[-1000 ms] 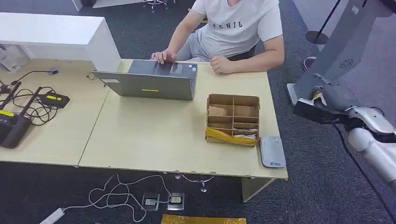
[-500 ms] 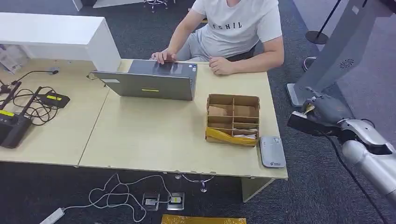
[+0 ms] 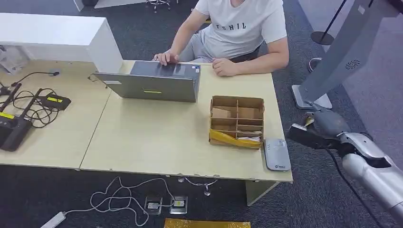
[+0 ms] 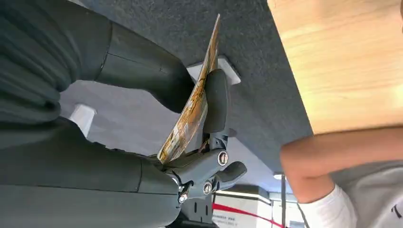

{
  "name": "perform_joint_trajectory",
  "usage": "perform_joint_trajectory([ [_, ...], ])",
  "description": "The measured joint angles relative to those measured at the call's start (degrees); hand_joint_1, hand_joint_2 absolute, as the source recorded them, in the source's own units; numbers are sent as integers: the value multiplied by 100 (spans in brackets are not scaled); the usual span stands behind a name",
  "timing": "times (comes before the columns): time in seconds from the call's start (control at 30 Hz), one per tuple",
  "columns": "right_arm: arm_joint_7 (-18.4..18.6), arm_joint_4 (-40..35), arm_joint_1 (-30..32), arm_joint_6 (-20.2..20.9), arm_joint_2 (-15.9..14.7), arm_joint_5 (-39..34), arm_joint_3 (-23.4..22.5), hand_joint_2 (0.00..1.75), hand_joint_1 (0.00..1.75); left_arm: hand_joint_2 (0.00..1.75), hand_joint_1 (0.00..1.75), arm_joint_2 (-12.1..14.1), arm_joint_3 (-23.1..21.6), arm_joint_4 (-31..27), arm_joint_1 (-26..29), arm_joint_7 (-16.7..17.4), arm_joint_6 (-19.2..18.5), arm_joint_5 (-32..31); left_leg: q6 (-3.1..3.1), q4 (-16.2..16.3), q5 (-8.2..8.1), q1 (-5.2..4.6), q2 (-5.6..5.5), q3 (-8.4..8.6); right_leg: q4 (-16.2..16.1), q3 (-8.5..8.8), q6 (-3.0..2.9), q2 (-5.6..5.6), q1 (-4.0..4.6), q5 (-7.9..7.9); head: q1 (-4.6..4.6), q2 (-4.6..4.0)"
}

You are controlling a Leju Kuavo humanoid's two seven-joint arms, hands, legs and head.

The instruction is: Pass the card to the sensor for recognition and then transmit it.

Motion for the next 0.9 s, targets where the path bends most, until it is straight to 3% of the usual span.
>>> perform_joint_trajectory([
  [0.9, 55, -284, 261, -85, 22, -267, 190, 175, 175, 0, 0, 26, -103, 0, -8, 26, 0, -7, 0, 0, 0, 0, 1, 0, 0, 1, 0, -1, 0, 0, -2, 0],
])
